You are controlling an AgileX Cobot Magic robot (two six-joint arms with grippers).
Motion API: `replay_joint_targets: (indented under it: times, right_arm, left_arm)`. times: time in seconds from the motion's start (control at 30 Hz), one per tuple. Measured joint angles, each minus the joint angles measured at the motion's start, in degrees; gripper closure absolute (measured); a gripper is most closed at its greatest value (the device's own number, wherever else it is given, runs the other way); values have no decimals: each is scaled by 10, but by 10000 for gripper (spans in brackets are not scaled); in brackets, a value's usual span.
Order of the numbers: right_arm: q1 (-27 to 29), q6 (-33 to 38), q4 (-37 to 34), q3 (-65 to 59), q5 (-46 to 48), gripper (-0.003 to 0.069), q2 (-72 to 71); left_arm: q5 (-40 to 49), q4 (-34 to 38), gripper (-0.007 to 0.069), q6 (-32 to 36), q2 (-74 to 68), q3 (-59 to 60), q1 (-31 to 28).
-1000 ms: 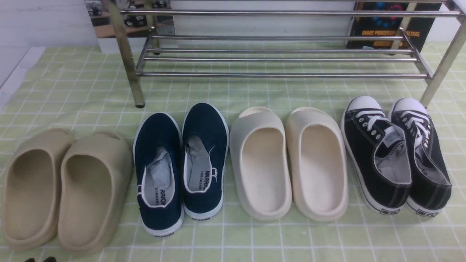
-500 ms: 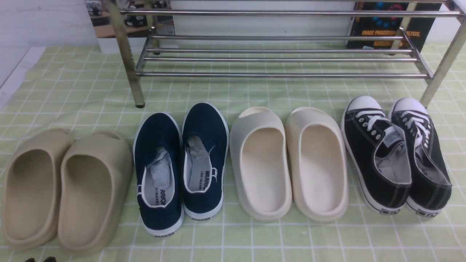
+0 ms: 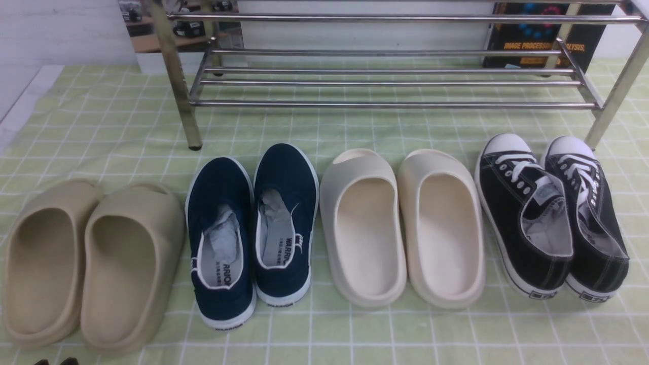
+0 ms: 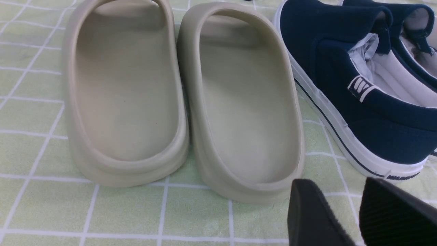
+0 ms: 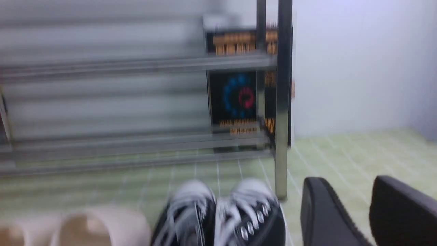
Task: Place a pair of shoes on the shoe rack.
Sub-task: Use the right arm to grab the shoe closest to it
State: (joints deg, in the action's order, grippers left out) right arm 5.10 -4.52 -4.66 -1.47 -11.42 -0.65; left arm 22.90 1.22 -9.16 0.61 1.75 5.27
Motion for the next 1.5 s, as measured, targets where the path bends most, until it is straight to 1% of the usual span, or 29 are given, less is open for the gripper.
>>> replay_joint_targets:
  times: [0.07,0.1,0.13,0.17,0.2,0.3,0.37,0.47,0.5,0.53,0.6,0.63,0.7,0.73,0.8,0.83,0.87,0.9,0.93,1.0,1.03,1.07,1.1,1.13,1.2,1.3,1.37,1.43,1.5]
  right_arm:
    - [0,-66,-2,0,-86,412,0]
    - [0,-71,-2,0,-93,412,0]
    - [0,-88,-2,0,-123,412,0]
    - [0,-112,-1,0,-177,412,0]
    - [0,-121,2,1,-208,417,0]
    - [0,-124,10,27,-220,459,5]
    - [0,-116,20,80,-196,526,28]
    - [0,-87,47,184,-109,641,93]
    - [0,-75,65,239,-62,659,137]
    - [0,-71,69,246,-46,659,144]
    - [0,-61,92,320,37,660,219]
    - [0,-59,99,352,100,659,260]
    - [-1,-59,103,402,185,655,330]
    - [-9,-55,100,451,298,654,401]
    - [-37,-37,78,515,458,651,497]
    - [-43,-36,75,525,469,650,515]
    - [-68,-32,56,556,527,639,570]
    - [-72,-32,53,560,533,637,578]
    - [-102,-30,39,583,562,617,626]
    - [-151,-28,33,608,578,561,685]
    - [-171,-29,33,619,585,515,713]
    - [-171,-30,33,621,586,515,719]
    - [-196,-36,33,637,595,430,767]
    - [-205,-38,34,643,598,379,792]
    - [-213,-40,35,650,601,293,836]
    - [-214,-40,39,653,600,210,903]
    - [-214,-46,53,653,594,201,948]
    - [-214,-50,59,653,586,211,967]
    - [-214,-62,58,654,555,274,1005]
  left_arm:
    - [0,0,386,0,0,0,0]
    - [0,0,386,0,0,0,0]
    - [0,0,386,0,0,0,0]
    - [0,0,386,0,0,0,0]
    - [0,0,386,0,0,0,0]
    - [0,0,386,0,0,0,0]
    - [0,0,386,0,0,0,0]
    - [0,0,386,0,0,0,0]
    - [0,0,386,0,0,0,0]
    - [0,0,386,0,0,0,0]
    - [0,0,386,0,0,0,0]
    - [0,0,386,0,0,0,0]
    - [0,0,386,0,0,0,0]
    - [0,0,386,0,0,0,0]
    - [0,0,386,0,0,0,0]
    - [0,0,386,0,0,0,0]
    - [0,0,386,0,0,0,0]
    - [0,0,386,0,0,0,0]
    - [0,0,386,0,0,0,0]
    - [0,0,386,0,0,0,0]
    - [0,0,386,0,0,0,0]
    - [0,0,386,0,0,0,0]
    - [0,0,386,0,0,0,0]
    - [0,0,386,0,0,0,0]
    - [0,0,386,0,0,0,0]
    - [0,0,386,0,0,0,0]
    - [0,0,386,0,0,0,0]
    - [0,0,386,0,0,0,0]
    - [0,0,386,0,0,0,0]
